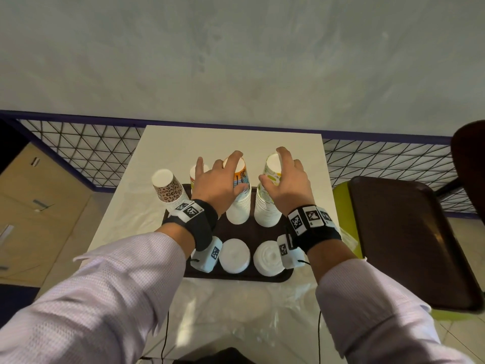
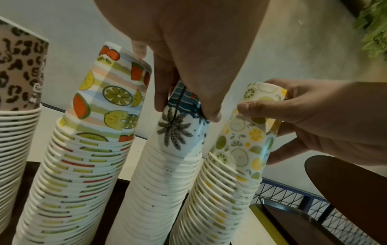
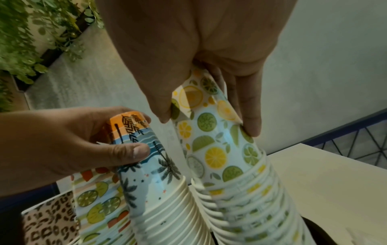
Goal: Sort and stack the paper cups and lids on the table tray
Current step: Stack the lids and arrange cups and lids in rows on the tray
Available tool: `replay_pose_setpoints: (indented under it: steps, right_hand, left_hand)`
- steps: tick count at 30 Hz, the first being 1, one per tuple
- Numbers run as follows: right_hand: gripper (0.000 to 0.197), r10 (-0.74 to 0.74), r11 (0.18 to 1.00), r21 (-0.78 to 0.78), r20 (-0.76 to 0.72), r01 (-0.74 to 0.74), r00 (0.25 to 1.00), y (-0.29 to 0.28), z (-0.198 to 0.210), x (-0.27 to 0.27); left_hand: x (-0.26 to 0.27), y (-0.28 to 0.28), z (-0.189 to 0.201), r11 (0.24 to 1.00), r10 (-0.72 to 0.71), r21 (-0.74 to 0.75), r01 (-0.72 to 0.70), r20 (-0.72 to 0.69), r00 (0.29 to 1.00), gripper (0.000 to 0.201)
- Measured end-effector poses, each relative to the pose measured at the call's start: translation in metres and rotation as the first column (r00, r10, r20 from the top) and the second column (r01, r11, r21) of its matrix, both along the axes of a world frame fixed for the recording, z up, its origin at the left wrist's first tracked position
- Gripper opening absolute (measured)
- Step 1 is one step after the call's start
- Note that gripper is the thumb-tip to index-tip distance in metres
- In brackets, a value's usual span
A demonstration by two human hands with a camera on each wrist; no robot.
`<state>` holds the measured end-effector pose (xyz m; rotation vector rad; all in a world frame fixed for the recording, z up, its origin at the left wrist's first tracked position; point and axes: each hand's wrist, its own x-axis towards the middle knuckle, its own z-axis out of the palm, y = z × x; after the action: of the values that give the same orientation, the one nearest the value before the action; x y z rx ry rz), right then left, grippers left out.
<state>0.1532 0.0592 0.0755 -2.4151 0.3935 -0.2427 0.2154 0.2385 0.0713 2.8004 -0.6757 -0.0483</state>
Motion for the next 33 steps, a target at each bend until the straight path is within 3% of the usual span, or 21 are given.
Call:
replay_pose_setpoints:
  steps: [5,8,12,16,19,22,26,29,33]
  right_hand:
    - [0.074,0.024,1.000,-0.006,-0.007,-0.024,1.000,0.000,0.004,-0.001]
    - [0.081,0.025,1.000,0.017,-0.019,-0.025,1.000,0.001,0.006,-0.002]
    - [0.093,0.044,0.991,0.125,0.026,-0.047,0.999,-0.001,0.014,-0.011]
    - [0.094,0.030,0.988,0.144,0.125,-0.048,0.992,-0.012,0.024,-0.027]
    - [0.089,-0.001,0.990,0.142,0.132,-0.018,0.991,-0.022,0.027,-0.045]
    - [0.075,-0.063,0.992,0.121,0.205,0.039,0.977,-0.030,0.006,-0.080]
    - [0.056,-0.110,0.990,0.112,0.187,0.090,0.976,-0.022,-0.053,-0.127]
    - [0.051,-0.049,0.991,0.124,-0.017,0.051,0.999,-0.008,-0.091,-0.147]
    - [0.050,-0.023,0.978,0.199,-0.176,0.059,0.984,-0.004,-0.118,-0.141]
  left_hand:
    - [-0.002,-0.002,0.000,1.000,0.016,-0.005,-0.016,0.005,1.000,0.070]
    - [-0.004,0.001,0.001,1.000,0.017,-0.010,-0.017,-0.033,0.999,0.083]
    - [-0.015,0.008,0.013,0.987,0.036,-0.157,-0.035,0.000,0.999,0.102]
    - [-0.043,0.025,0.024,0.932,0.135,-0.357,-0.065,0.173,0.976,0.081]
    - [-0.071,0.041,0.017,0.893,0.116,-0.450,0.025,0.284,0.952,0.058]
    - [-0.097,0.051,0.001,0.847,0.009,-0.530,0.051,0.111,0.994,0.039]
    - [-0.122,0.052,-0.044,0.943,-0.092,-0.332,0.025,-0.188,0.978,0.031]
    - [-0.133,0.040,-0.069,0.978,-0.117,-0.206,0.024,-0.455,0.883,0.023]
    - [-0.146,0.019,-0.094,0.981,0.028,-0.123,-0.149,-0.671,0.741,0.030]
